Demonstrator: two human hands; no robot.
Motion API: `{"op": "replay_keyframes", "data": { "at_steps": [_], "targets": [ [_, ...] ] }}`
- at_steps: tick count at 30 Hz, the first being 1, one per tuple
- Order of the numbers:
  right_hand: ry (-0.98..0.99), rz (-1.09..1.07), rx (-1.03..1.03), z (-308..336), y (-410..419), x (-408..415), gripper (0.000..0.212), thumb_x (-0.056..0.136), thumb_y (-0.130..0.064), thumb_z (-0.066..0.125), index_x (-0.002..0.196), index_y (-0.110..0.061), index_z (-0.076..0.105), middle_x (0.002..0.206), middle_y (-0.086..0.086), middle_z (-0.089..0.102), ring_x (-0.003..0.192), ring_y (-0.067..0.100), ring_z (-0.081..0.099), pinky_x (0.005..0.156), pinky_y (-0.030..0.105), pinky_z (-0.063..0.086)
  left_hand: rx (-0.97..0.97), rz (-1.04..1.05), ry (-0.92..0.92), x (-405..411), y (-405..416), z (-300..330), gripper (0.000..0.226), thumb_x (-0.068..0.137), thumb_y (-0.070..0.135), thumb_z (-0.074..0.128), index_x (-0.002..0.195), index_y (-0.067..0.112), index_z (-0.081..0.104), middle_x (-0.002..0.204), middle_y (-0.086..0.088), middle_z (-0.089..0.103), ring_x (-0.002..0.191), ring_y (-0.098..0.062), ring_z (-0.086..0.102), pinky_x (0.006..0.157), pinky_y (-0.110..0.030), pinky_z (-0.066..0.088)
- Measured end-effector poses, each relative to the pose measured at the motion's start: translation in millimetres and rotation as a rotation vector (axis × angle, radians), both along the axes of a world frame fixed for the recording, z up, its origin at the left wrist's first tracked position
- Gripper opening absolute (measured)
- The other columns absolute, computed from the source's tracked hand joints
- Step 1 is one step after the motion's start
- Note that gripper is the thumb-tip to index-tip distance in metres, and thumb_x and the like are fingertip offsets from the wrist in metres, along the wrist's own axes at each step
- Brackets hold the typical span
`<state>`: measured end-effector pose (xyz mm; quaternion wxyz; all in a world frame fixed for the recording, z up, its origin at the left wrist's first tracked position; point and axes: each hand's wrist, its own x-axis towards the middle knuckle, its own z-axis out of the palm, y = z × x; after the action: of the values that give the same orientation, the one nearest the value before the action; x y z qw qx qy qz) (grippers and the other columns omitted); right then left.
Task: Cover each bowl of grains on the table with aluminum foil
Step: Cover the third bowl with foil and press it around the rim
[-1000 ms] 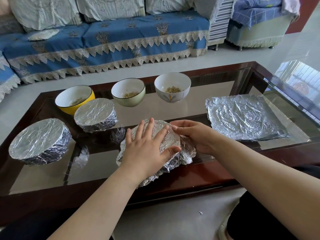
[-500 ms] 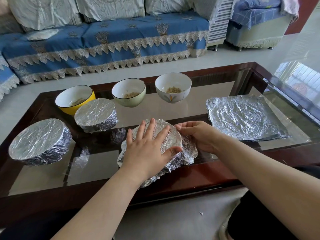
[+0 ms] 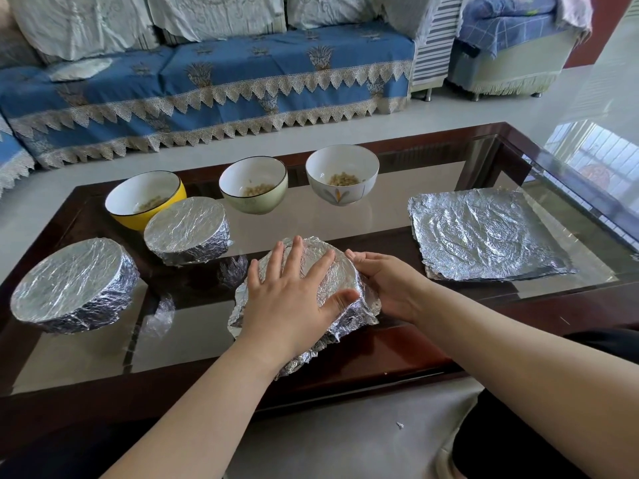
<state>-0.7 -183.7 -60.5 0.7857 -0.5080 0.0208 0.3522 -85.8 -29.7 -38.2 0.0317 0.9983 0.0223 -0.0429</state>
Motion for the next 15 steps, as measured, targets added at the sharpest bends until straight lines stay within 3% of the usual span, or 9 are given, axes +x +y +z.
{"op": "replay_keyframes", "data": {
  "at_steps": [2,4,6,9,11,15],
  "targets": [
    [-0.064,-0.028,-0.053,-3,2,0,0.024,0.09,-0.024,0.062,0.094,-0.001,0.065,0.079,0.015,0.062,0.058,0.023,0.059,0.053,0.031,0.049,0.004,0.006,-0.008,0,-1,1,0.089,0.071,0.09,-0.01,0.151,0.052,-0.006,0.165,0.0,-0.013,0.152,-0.025,-0.012,0.12,-0.056,-0.003],
    [-0.071,-0.056,-0.067,-5,3,0,0.034,0.095,-0.03,0.056,0.102,0.002,0.067,0.086,0.018,0.066,0.068,0.026,0.064,0.062,0.034,0.053,-0.001,0.01,-0.003,0,-2,2,0.089,0.071,0.09,-0.008,0.152,0.052,-0.005,0.165,0.001,-0.013,0.152,-0.025,-0.012,0.12,-0.056,-0.003],
    [-0.066,-0.05,-0.061,-6,0,1,0.038,0.103,-0.029,0.043,0.106,0.001,0.067,0.089,0.017,0.069,0.072,0.023,0.068,0.063,0.032,0.056,-0.009,0.007,0.003,0,-1,2,0.088,0.071,0.088,-0.005,0.152,0.053,-0.004,0.165,0.001,-0.013,0.152,-0.025,-0.012,0.12,-0.055,-0.003],
    [-0.116,0.04,-0.116,-4,-7,1,0.033,0.103,-0.024,0.044,0.114,-0.001,0.064,0.091,0.013,0.068,0.073,0.021,0.066,0.066,0.032,0.055,-0.009,-0.018,-0.008,0,3,1,0.09,0.069,0.091,-0.01,0.151,0.054,-0.005,0.165,0.002,-0.013,0.152,-0.023,-0.012,0.12,-0.054,-0.004],
    [-0.125,0.067,-0.157,-4,-9,0,0.026,0.101,-0.024,0.048,0.109,-0.005,0.064,0.086,0.011,0.067,0.071,0.02,0.064,0.07,0.035,0.053,-0.012,-0.032,-0.013,0,5,0,0.092,0.065,0.09,-0.013,0.15,0.055,-0.005,0.165,0.003,-0.013,0.152,-0.022,-0.012,0.119,-0.054,-0.004],
    [-0.121,-0.004,-0.184,-9,-7,-3,0.018,0.099,-0.021,0.053,0.094,-0.006,0.062,0.074,0.008,0.062,0.056,0.015,0.059,0.057,0.029,0.052,-0.015,-0.038,-0.019,0,5,0,0.092,0.065,0.089,-0.013,0.15,0.055,-0.005,0.165,0.003,-0.013,0.152,-0.022,-0.012,0.119,-0.053,-0.004]
  ]
}}
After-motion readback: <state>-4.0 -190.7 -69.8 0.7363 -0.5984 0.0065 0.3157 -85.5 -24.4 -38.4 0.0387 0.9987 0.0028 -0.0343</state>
